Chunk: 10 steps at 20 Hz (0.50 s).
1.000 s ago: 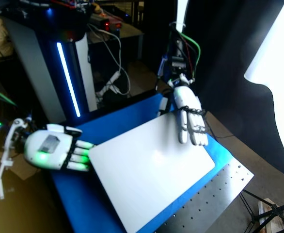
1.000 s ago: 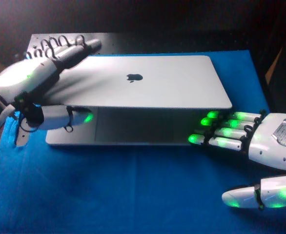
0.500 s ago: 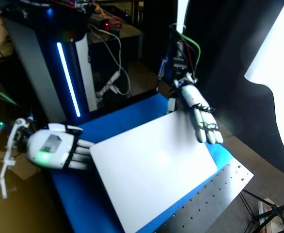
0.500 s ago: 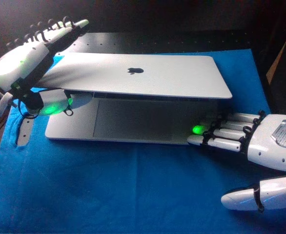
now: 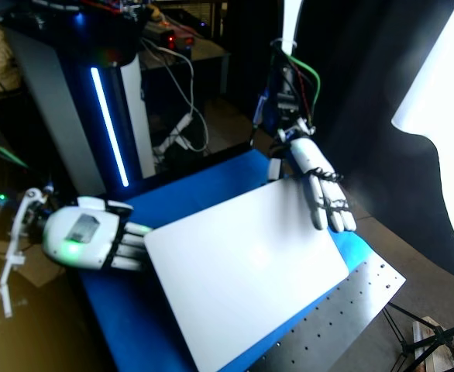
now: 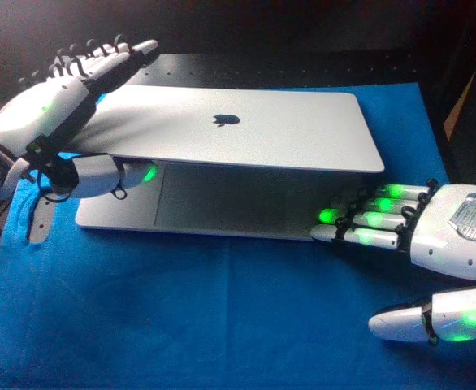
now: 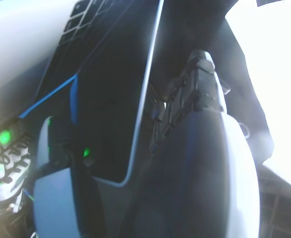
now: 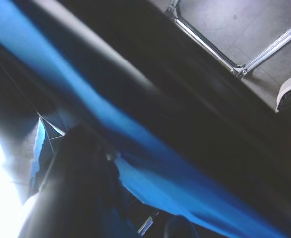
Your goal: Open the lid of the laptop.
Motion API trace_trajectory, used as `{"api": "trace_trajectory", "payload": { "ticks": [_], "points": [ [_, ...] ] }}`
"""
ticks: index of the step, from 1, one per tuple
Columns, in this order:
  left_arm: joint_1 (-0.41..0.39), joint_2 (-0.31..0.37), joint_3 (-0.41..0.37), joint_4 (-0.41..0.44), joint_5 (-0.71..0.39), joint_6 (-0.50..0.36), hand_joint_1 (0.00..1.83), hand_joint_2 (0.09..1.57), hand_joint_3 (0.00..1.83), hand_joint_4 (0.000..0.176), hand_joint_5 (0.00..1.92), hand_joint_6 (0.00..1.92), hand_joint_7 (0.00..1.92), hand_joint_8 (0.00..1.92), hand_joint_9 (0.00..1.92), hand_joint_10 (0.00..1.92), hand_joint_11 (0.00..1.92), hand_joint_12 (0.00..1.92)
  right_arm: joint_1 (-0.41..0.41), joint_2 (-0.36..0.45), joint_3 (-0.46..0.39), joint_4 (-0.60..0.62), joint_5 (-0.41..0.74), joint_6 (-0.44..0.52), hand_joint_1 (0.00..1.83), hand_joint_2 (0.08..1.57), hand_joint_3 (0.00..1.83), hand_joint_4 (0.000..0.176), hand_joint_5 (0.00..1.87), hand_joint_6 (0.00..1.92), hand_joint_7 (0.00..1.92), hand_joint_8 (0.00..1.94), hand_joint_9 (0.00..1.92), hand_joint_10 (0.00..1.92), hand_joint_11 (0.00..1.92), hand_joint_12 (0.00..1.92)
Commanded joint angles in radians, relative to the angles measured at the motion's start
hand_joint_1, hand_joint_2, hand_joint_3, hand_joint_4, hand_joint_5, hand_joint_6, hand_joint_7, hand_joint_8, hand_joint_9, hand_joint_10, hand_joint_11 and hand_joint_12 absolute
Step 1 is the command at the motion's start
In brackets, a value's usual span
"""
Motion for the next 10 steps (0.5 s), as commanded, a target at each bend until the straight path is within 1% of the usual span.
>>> {"api": "trace_trajectory", "payload": {
  "ticks": [1,2,3,4,5,6,7,8,10],
  "points": [
    [-0.018,-0.002,0.004,0.008,-0.141,-0.007,0.98,1.04,0.0,0.149,0.09,0.0,0.06,0.0,0.0,0.0,0.0,0.0,0.011,-0.002,0.002,-0.002,0.047,0.005,0.0,1.23,0.0,0.0,0.12,0.01,0.12,0.01,0.08,0.01,0.06,0.08],
    [-0.018,-0.003,0.004,0.009,-0.141,-0.007,0.97,1.05,0.0,0.144,0.09,0.0,0.05,0.0,0.0,0.0,0.0,0.0,0.017,0.001,0.002,-0.003,0.047,0.005,0.0,1.2,0.0,0.0,0.07,0.0,0.09,0.0,0.06,0.0,0.07,0.09],
    [-0.018,-0.003,0.003,0.009,-0.14,-0.007,0.95,1.05,0.0,0.144,0.09,0.0,0.05,0.0,0.0,0.0,0.0,0.0,0.022,0.003,0.003,-0.003,0.047,0.005,0.0,1.19,0.0,0.0,0.06,0.0,0.08,0.0,0.06,0.0,0.1,0.1],
    [-0.018,-0.004,0.003,0.009,-0.14,-0.007,0.95,1.06,0.0,0.148,0.08,0.0,0.04,0.0,0.0,0.0,0.0,0.0,0.028,0.004,0.003,-0.003,0.047,0.005,0.0,1.18,0.0,0.0,0.06,0.0,0.07,0.0,0.05,0.0,0.07,0.1],
    [-0.018,-0.004,0.003,0.011,-0.139,-0.007,0.96,1.06,0.0,0.137,0.08,0.0,0.05,0.0,0.0,0.0,0.0,0.0,0.032,0.004,0.003,-0.003,0.047,0.005,0.0,1.18,0.0,0.0,0.06,0.0,0.07,0.0,0.05,0.0,0.05,0.09],
    [-0.018,-0.004,0.002,0.012,-0.139,-0.007,0.95,1.06,0.0,0.144,0.08,0.0,0.05,0.0,0.0,0.0,0.0,0.0,0.038,0.004,0.004,-0.003,0.048,0.005,0.0,1.18,0.0,0.0,0.07,0.0,0.06,0.0,0.05,0.0,0.04,0.08],
    [-0.018,-0.004,0.002,0.012,-0.139,-0.007,0.94,1.06,0.0,0.145,0.08,0.0,0.05,0.0,0.0,0.0,0.0,0.0,0.043,0.006,0.004,-0.003,0.048,0.005,0.0,1.17,0.0,0.0,0.08,0.01,0.06,0.0,0.07,0.01,0.06,0.09],
    [-0.018,-0.004,0.001,0.013,-0.139,-0.007,0.95,1.06,0.0,0.135,0.09,0.0,0.05,0.0,0.0,0.0,0.0,0.0,0.051,0.009,0.004,-0.004,0.049,0.005,0.0,1.17,0.0,0.0,0.05,0.0,0.04,0.0,0.06,0.0,0.08,0.1],
    [-0.018,-0.004,0.0,0.015,-0.138,-0.007,0.95,1.06,0.0,0.134,0.1,0.0,0.07,0.01,0.0,0.0,0.0,0.0,0.066,0.017,0.004,-0.017,0.05,0.005,0.0,1.17,0.0,0.0,0.04,0.0,0.04,0.0,0.06,0.0,0.07,0.1]
  ]
}}
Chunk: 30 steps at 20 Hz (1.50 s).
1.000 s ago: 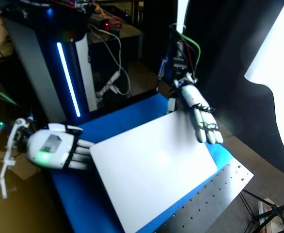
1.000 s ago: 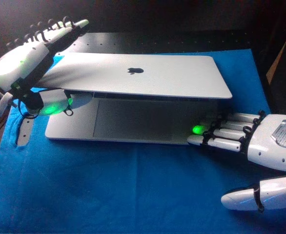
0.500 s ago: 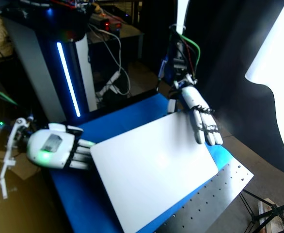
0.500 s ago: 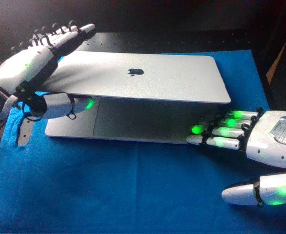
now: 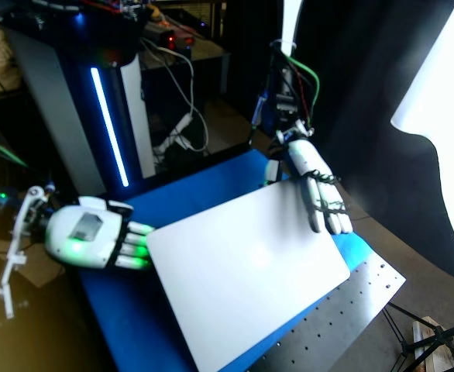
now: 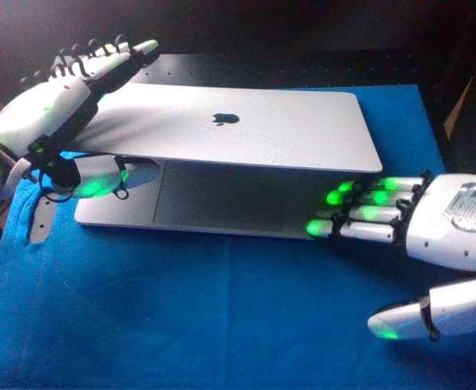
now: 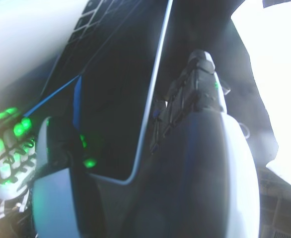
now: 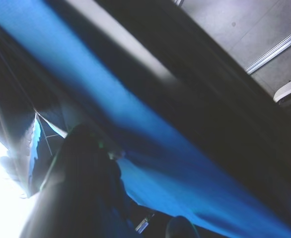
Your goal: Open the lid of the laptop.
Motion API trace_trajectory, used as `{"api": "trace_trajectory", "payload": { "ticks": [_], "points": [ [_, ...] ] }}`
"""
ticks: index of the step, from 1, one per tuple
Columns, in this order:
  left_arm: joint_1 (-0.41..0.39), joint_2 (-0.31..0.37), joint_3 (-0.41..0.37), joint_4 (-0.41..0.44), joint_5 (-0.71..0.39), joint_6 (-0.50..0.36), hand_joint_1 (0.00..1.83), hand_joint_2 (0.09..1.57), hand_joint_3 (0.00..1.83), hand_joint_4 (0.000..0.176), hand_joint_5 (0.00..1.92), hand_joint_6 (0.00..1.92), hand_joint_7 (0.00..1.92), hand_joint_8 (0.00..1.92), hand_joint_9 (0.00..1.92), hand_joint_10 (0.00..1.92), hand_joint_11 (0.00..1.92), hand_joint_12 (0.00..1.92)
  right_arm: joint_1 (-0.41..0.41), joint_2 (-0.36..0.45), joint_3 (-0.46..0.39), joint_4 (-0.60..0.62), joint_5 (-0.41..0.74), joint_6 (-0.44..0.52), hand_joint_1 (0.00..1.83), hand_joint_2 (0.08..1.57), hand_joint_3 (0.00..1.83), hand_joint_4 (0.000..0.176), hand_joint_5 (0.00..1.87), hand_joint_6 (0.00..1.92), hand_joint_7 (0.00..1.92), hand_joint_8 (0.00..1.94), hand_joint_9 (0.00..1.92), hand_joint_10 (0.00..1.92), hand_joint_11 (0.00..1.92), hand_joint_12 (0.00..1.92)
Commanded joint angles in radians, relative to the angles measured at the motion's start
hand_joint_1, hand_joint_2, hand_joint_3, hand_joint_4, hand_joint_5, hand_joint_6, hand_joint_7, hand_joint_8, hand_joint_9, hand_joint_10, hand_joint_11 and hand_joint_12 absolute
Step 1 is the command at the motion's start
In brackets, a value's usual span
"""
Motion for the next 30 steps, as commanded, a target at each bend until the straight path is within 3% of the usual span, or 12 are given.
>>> {"api": "trace_trajectory", "payload": {
  "ticks": [1,2,9,13,14,15,17,18,19,21,29,30],
  "points": [
    [-0.016,-0.003,0.001,0.011,-0.138,-0.008,0.93,1.06,0.0,0.135,0.09,0.0,0.06,0.0,0.0,0.0,0.0,0.0,0.018,0.008,0.002,0.017,0.096,0.002,0.0,1.17,0.0,0.0,0.03,0.0,0.04,0.0,0.06,0.0,0.06,0.1],
    [-0.016,-0.004,0.001,0.011,-0.136,-0.007,0.91,1.07,0.0,0.149,0.08,0.0,0.04,0.0,0.0,0.0,0.0,0.0,0.024,0.013,0.002,0.011,0.096,0.002,0.0,1.17,0.0,0.0,0.03,0.0,0.03,0.0,0.04,0.0,0.04,0.09],
    [-0.016,-0.011,0.002,0.011,-0.138,-0.008,0.9,1.07,0.0,0.158,0.07,0.0,0.04,0.0,0.0,0.0,0.0,0.0,0.054,-0.02,0.017,0.01,0.096,0.002,0.0,1.19,0.0,0.0,0.03,0.0,0.03,0.0,0.03,0.0,0.07,0.09],
    [-0.017,-0.013,0.002,0.012,-0.137,-0.008,0.95,1.06,0.0,0.133,0.09,0.0,0.05,0.0,0.0,0.0,0.0,0.0,0.068,-0.06,0.035,0.01,0.096,0.002,0.0,1.22,0.01,0.0,0.02,0.0,0.01,0.0,0.01,0.0,0.08,0.06],
    [-0.017,-0.013,0.003,0.012,-0.137,-0.008,0.97,1.06,0.0,0.127,0.09,0.0,0.06,0.0,0.0,0.0,0.0,0.0,0.07,-0.069,0.04,0.01,0.096,0.002,0.0,1.21,0.0,0.0,0.03,0.01,0.03,0.01,0.04,0.01,0.17,0.1],
    [-0.017,-0.013,0.003,0.012,-0.137,-0.008,0.93,1.07,0.0,0.145,0.07,0.0,0.05,0.0,0.0,0.0,0.0,0.0,0.071,-0.077,0.045,0.01,0.095,0.002,0.0,1.2,0.0,0.0,0.06,0.0,0.06,0.0,0.07,0.0,0.22,0.15],
    [-0.017,-0.014,0.003,0.012,-0.137,-0.008,0.97,1.05,0.0,0.142,0.09,0.01,0.07,0.01,0.0,0.0,0.0,0.0,0.072,-0.087,0.053,0.009,0.095,0.002,0.0,1.19,0.0,0.0,0.03,0.0,0.04,0.0,0.04,0.0,0.01,0.71],
    [-0.017,-0.014,0.003,0.012,-0.136,-0.008,0.96,1.06,0.0,0.145,0.08,0.0,0.06,0.0,0.0,0.0,0.0,0.0,0.072,-0.09,0.055,0.005,0.094,0.002,0.0,1.21,0.0,0.0,0.01,0.0,0.01,0.0,0.01,0.0,0.0,0.49],
    [-0.017,-0.014,0.003,0.013,-0.135,-0.008,0.96,1.06,0.0,0.148,0.09,0.0,0.06,0.0,0.0,0.0,0.0,0.0,0.072,-0.091,0.057,-0.005,0.093,0.002,0.0,1.21,0.0,0.0,0.04,0.0,0.03,0.0,0.03,0.0,0.0,0.52],
    [-0.017,-0.014,0.003,0.015,-0.136,-0.008,1.03,1.05,0.0,0.134,0.11,0.01,0.07,0.0,0.0,0.0,0.0,0.0,0.072,-0.094,0.057,-0.031,0.064,0.002,0.0,1.2,0.0,0.0,0.0,0.0,0.0,0.0,0.0,0.0,0.0,0.0],
    [-0.023,-0.013,0.005,0.026,-0.134,-0.013,1.04,1.04,0.0,0.153,0.11,0.0,0.07,0.0,0.0,0.0,0.0,0.0,0.074,-0.096,0.06,-0.113,-0.025,0.002,0.0,1.2,0.0,0.0,0.06,0.01,0.08,0.01,0.02,0.0,0.0,0.0],
    [-0.024,-0.013,0.005,0.027,-0.133,-0.014,1.05,1.04,0.0,0.138,0.12,0.01,0.08,0.0,0.0,0.0,0.0,0.0,0.075,-0.096,0.061,-0.115,-0.029,0.002,0.0,1.2,0.0,0.0,0.06,0.01,0.08,0.01,0.03,0.0,0.0,0.0]
  ]
}}
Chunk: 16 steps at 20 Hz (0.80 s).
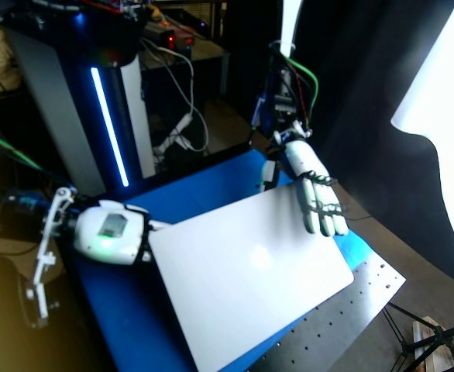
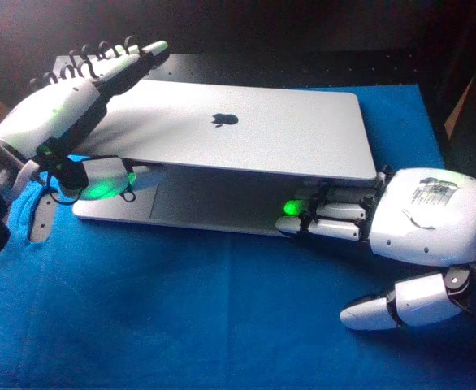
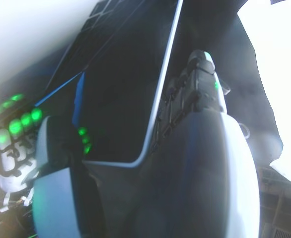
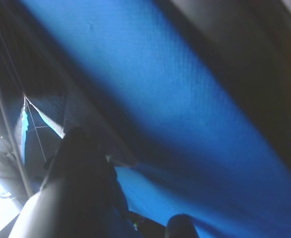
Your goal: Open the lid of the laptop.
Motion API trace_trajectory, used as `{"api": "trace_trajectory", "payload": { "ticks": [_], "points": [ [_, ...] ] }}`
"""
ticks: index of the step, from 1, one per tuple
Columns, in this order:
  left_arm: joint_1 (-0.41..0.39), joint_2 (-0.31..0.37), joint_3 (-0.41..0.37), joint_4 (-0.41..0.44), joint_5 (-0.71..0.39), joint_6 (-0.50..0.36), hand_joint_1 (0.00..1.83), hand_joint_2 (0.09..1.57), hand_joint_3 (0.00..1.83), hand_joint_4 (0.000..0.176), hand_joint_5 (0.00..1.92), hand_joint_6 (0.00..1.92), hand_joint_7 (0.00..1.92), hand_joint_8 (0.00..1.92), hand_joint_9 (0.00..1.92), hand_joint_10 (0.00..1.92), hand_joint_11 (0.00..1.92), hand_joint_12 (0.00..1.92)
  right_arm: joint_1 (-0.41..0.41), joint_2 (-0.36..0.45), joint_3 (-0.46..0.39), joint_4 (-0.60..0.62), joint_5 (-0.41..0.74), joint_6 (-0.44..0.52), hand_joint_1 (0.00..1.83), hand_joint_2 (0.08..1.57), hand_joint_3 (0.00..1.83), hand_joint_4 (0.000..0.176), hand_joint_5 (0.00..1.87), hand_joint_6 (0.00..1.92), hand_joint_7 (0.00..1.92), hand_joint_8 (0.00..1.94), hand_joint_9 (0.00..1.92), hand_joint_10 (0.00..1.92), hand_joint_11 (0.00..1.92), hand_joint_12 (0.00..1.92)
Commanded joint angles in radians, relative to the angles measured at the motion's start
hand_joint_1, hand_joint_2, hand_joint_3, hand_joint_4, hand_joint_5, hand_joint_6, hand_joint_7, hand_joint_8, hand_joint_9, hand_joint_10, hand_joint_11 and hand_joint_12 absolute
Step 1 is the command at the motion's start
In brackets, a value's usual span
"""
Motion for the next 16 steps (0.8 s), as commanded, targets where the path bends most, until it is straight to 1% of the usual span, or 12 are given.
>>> {"api": "trace_trajectory", "payload": {
  "ticks": [1,3,4,5,6,7,8,9,10,11,13,16],
  "points": [
    [-0.019,-0.002,0.005,0.013,-0.131,-0.008,1.04,1.04,0.0,0.145,0.11,0.0,0.08,0.0,0.0,0.0,0.0,0.0,0.01,-0.006,0.002,0.002,0.027,-0.002,0.0,1.2,0.0,0.0,0.08,0.01,0.1,0.01,0.04,0.0,0.0,0.0],
    [-0.025,-0.001,0.006,0.019,-0.126,-0.008,1.03,1.04,0.0,0.16,0.11,0.0,0.07,0.0,0.0,0.0,0.0,0.0,0.013,-0.006,0.006,-0.004,0.015,-0.002,0.0,1.2,0.0,0.0,0.1,0.02,0.11,0.01,0.04,0.0,0.0,0.0],
    [-0.032,-0.001,0.009,0.023,-0.121,-0.008,1.01,1.04,0.0,0.158,0.11,0.0,0.08,0.0,0.0,0.0,0.0,0.0,0.017,-0.006,0.008,-0.011,0.005,-0.002,0.0,1.21,0.0,0.0,0.13,0.02,0.12,0.01,0.07,0.01,0.03,0.01],
    [-0.041,-0.001,0.013,0.028,-0.114,-0.008,1.01,1.04,0.0,0.149,0.09,0.0,0.06,0.0,0.0,0.0,0.0,0.0,0.018,-0.006,0.008,-0.015,-0.001,-0.002,0.0,1.22,0.0,0.0,0.12,0.0,0.14,0.01,0.14,0.01,0.01,0.38],
    [-0.049,-0.001,0.016,0.032,-0.107,-0.008,1.02,1.04,0.0,0.144,0.1,0.0,0.06,0.0,0.0,0.0,0.0,0.0,0.019,-0.006,0.008,-0.018,-0.002,-0.002,0.0,1.22,0.0,0.0,0.12,0.0,0.13,0.0,0.1,0.01,0.0,0.12],
    [-0.059,-0.001,0.021,0.037,-0.1,-0.008,1.0,1.05,0.0,0.151,0.09,0.0,0.06,0.0,0.0,0.0,0.0,0.0,0.019,-0.006,0.008,-0.024,-0.002,-0.002,0.0,1.21,0.0,0.0,0.11,0.0,0.12,0.0,0.09,0.0,0.01,0.1],
    [-0.069,-0.002,0.025,0.041,-0.096,-0.008,0.98,1.06,0.01,0.151,0.09,0.0,0.05,0.0,0.0,0.0,0.0,0.0,0.019,-0.006,0.008,-0.027,-0.002,-0.002,0.0,1.22,0.0,0.0,0.11,0.0,0.12,0.0,0.11,0.01,0.02,0.11],
    [-0.083,-0.002,0.031,0.046,-0.092,-0.008,0.97,1.07,0.01,0.162,0.09,0.0,0.04,0.0,0.0,0.0,0.0,0.0,0.02,-0.006,0.008,-0.03,-0.002,-0.002,0.0,1.21,0.0,0.0,0.1,0.0,0.12,0.0,0.11,0.01,0.04,0.12],
    [-0.096,-0.002,0.036,0.048,-0.09,-0.008,0.93,1.07,0.01,0.174,0.07,0.0,0.03,0.0,0.0,0.0,0.0,0.0,0.022,-0.006,0.008,-0.032,-0.002,-0.002,0.0,1.21,0.01,0.0,0.12,0.0,0.16,0.0,0.16,0.0,0.0,0.4],
    [-0.111,-0.005,0.042,0.05,-0.089,-0.008,0.91,1.08,0.01,0.175,0.06,0.0,0.04,0.0,0.0,0.0,0.0,0.0,0.023,-0.006,0.008,-0.032,-0.002,-0.002,0.0,1.22,0.01,0.0,0.1,0.0,0.14,0.0,0.14,0.0,0.0,0.38],
    [-0.131,-0.011,0.053,0.053,-0.086,-0.008,0.87,1.1,0.01,0.16,0.07,0.0,0.01,0.0,0.0,0.0,0.0,0.0,0.024,-0.006,0.008,-0.033,-0.002,-0.002,0.0,1.22,0.0,0.0,0.09,0.0,0.1,0.0,0.09,0.0,0.0,0.17],
    [-0.16,-0.017,0.071,0.056,-0.063,-0.008,0.93,1.08,0.0,0.142,0.1,0.01,0.04,0.01,0.0,0.0,0.0,0.0,0.024,-0.006,0.007,-0.037,-0.002,-0.002,0.0,1.22,0.0,0.0,0.1,0.0,0.11,0.0,0.09,0.0,0.0,0.13]
  ]
}}
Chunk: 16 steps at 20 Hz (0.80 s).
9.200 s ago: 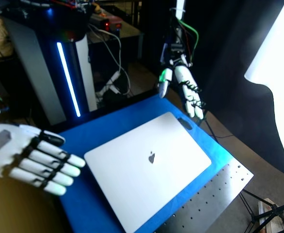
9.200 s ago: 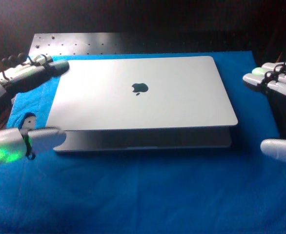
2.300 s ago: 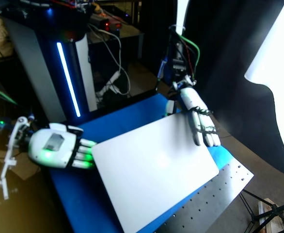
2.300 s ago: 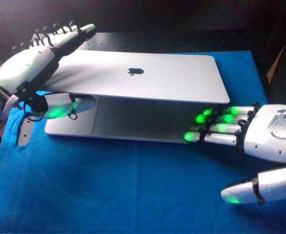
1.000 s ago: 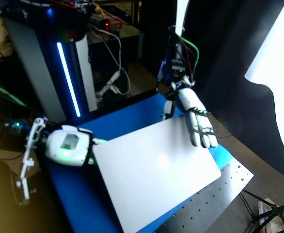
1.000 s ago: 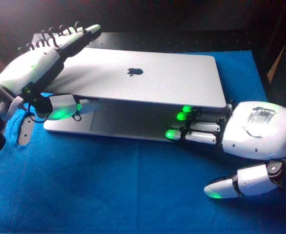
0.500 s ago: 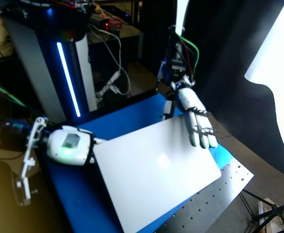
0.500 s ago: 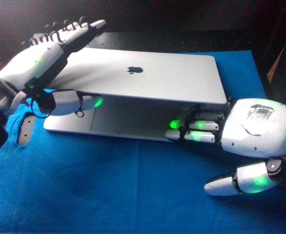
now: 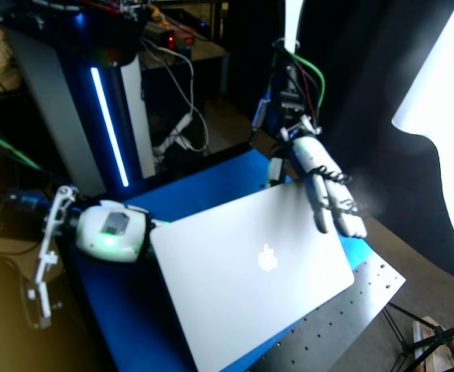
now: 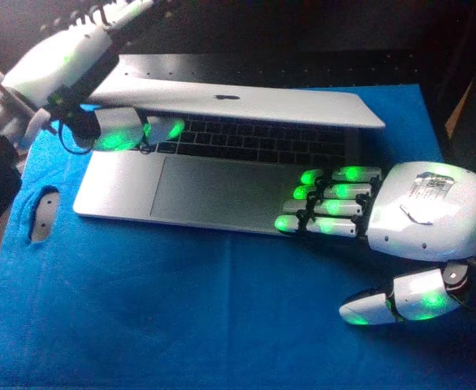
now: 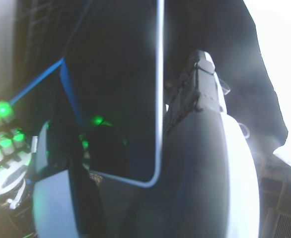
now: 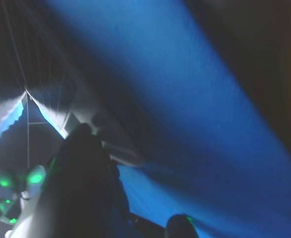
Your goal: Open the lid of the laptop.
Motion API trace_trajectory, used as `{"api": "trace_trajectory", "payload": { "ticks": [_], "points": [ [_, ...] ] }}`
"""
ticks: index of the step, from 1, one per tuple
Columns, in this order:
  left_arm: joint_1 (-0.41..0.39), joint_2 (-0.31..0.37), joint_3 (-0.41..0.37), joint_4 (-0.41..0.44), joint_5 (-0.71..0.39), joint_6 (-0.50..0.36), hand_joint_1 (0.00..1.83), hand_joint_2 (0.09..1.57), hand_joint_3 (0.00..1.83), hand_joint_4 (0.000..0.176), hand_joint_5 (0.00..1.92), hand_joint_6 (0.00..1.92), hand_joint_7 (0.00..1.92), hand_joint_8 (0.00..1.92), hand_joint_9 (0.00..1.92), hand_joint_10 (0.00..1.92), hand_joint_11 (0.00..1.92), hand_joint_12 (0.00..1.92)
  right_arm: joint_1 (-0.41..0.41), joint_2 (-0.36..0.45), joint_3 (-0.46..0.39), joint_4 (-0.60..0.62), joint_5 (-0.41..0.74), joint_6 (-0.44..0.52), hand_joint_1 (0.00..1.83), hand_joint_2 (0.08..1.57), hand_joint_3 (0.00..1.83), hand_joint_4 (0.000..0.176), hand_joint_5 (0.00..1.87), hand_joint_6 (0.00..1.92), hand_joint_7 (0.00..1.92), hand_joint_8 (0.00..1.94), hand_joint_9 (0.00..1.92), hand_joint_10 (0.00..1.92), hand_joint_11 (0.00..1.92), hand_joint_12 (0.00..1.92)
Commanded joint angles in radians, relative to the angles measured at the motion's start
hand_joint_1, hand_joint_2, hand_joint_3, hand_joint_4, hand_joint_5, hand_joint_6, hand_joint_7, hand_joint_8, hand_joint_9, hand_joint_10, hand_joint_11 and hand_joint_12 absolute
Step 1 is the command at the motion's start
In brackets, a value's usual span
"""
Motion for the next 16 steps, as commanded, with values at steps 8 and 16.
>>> {"api": "trace_trajectory", "payload": {
  "ticks": [8,16],
  "points": [
    [-0.189,-0.074,0.125,0.047,0.024,0.003,0.96,1.06,0.0,0.176,0.05,0.0,0.0,0.0,0.0,0.0,0.0,0.0,0.015,-0.008,0.001,-0.019,0.009,-0.002,0.0,1.2,0.0,0.0,0.1,0.0,0.09,0.0,0.08,0.0,0.03,0.15],
    [-0.322,-0.184,0.336,0.027,0.291,0.08,0.84,1.05,0.0,0.176,0.04,0.01,0.0,0.0,0.0,0.0,0.0,0.0,0.04,-0.018,-0.007,-0.076,0.016,0.005,0.0,1.21,0.0,0.0,0.1,0.01,0.11,0.01,0.11,0.01,0.0,0.24]
  ]
}}
